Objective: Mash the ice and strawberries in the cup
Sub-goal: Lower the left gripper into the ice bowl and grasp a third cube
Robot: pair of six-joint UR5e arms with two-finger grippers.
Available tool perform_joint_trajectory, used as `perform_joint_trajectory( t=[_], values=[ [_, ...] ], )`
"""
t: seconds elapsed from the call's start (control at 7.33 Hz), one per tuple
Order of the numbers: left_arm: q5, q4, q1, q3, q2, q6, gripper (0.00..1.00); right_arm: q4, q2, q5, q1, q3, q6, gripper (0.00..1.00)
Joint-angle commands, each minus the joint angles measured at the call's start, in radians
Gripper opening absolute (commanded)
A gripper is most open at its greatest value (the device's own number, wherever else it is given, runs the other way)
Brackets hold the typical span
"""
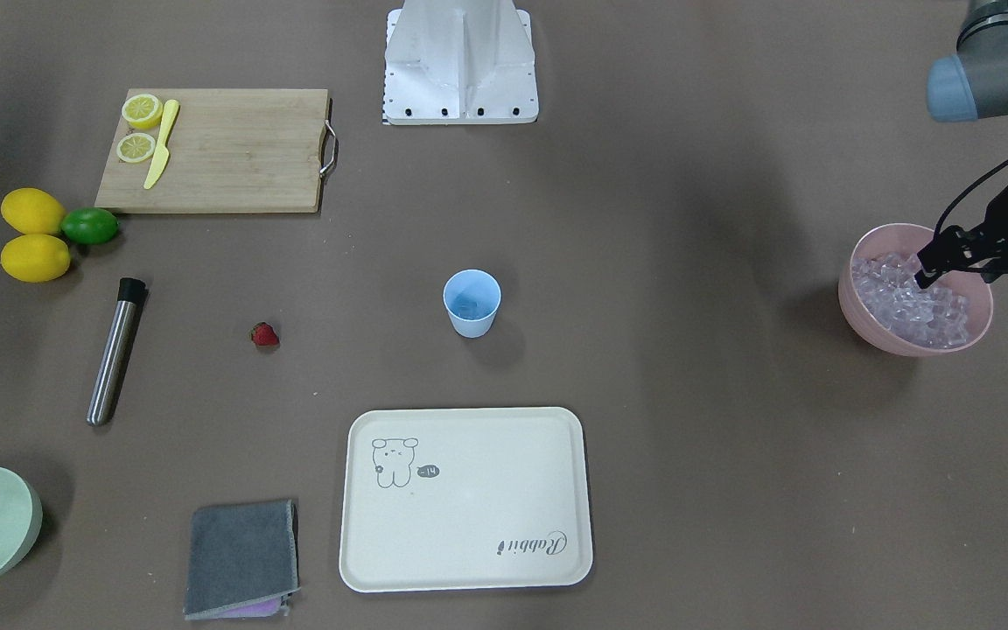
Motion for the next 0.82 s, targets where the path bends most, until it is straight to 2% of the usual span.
perform_joint_trajectory(
  t=[0.0, 0.27, 0.68],
  values=[
    [-0.001, -0.073, 0.002, 0.117, -0.054, -0.123, 0.95, 0.0, 0.002, -0.007, -0.004, -0.001, -0.001, 1.0],
    [0.0, -0.185, 0.005, 0.217, -0.074, -0.18, 0.91, 0.0, 0.008, -0.007, -0.007, 0.0, -0.001, 1.0],
    [0.0, -0.189, 0.005, 0.226, -0.061, -0.18, 0.88, 0.0, 0.017, -0.006, -0.011, 0.003, 0.002, 1.0]
  ],
)
